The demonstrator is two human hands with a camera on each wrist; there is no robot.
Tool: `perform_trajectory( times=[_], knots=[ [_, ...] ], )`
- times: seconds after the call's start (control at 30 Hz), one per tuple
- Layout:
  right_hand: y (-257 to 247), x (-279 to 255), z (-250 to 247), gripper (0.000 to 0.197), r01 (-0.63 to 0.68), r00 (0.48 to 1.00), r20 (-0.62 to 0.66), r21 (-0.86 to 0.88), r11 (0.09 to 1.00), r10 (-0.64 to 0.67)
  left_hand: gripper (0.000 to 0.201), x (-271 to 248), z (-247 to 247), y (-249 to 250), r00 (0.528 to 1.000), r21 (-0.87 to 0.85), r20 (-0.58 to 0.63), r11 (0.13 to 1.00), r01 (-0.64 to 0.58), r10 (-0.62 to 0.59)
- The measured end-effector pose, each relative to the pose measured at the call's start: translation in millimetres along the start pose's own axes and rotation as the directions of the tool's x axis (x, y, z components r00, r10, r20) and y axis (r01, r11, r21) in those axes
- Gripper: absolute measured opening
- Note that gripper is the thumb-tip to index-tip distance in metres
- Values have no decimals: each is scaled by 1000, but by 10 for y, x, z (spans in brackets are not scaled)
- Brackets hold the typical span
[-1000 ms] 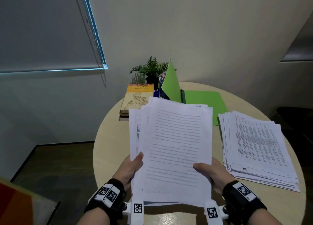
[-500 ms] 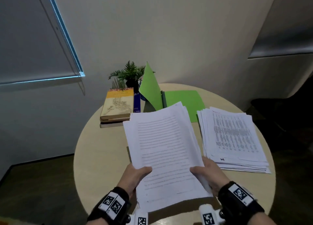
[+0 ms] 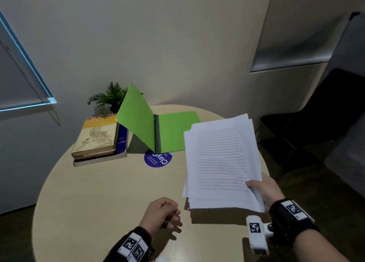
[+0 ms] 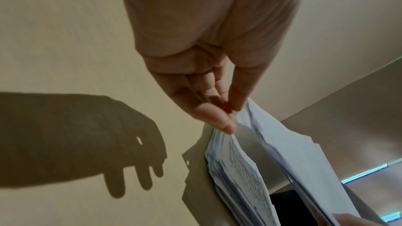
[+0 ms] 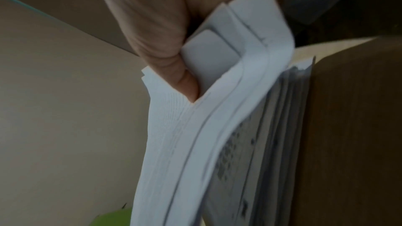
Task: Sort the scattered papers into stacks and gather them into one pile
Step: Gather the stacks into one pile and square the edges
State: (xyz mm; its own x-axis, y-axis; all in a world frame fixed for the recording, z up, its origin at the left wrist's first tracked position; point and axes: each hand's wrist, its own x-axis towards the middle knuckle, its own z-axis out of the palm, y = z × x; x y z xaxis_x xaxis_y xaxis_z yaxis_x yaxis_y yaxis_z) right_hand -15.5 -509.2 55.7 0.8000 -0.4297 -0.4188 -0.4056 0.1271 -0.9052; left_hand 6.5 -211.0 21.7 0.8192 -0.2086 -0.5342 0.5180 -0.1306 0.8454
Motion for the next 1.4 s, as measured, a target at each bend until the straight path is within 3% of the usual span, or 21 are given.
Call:
perform_trajectory(
  times=[0.17,0.27,0.37,0.47,0.53,0.67,0.8,0.97,1.07,1.17,1.23,1.3,1.4],
  knots=[
    [-121,395,-352,29,-17,1000,-13,-43,999,16,17,472,453,236,994,100,-105,995,-3,13],
    [-58,709,-403,24,-81,995,-74,-192,978,68,18,789,638,359,989,178,-148,984,4,23],
    [-27,942,-460,35,-141,987,-139,-490,860,83,14,1018,737,427,975,292,-218,956,25,41],
    [-25,1128,-541,60,-190,981,-138,-566,802,135,12,1195,828,464,965,354,-260,932,74,22],
    [-6,1227,-548,52,-193,981,-105,-588,785,163,11,1291,910,501,967,387,-254,916,105,-3],
    [68,1329,-451,27,-114,992,-25,-543,832,120,48,1426,1144,576,967,425,-246,889,170,-67],
    [271,1572,-430,30,-95,994,-5,-473,876,105,21,1509,1378,652,952,454,-289,861,228,-100],
    [166,1471,-435,20,-177,981,9,-386,905,196,46,1574,1475,647,941,495,-308,821,284,-140],
    [148,1441,-415,30,-159,983,33,-355,921,182,46,1569,1480,651,935,418,-321,863,282,-150],
    [157,1406,-403,40,-145,979,91,-329,933,184,58,1527,1464,628,937,246,-290,932,267,-192],
    [151,1323,-427,44,-121,975,148,-267,956,165,46,1426,1437,638,956,101,-213,969,225,-200],
    [133,1242,-458,50,-76,971,208,-194,978,117,28,1370,1383,625,971,-34,-164,985,171,-174],
    [-17,1070,-486,53,-4,968,252,-64,998,20,37,1247,1302,667,985,-134,-166,991,28,-50]
  ],
)
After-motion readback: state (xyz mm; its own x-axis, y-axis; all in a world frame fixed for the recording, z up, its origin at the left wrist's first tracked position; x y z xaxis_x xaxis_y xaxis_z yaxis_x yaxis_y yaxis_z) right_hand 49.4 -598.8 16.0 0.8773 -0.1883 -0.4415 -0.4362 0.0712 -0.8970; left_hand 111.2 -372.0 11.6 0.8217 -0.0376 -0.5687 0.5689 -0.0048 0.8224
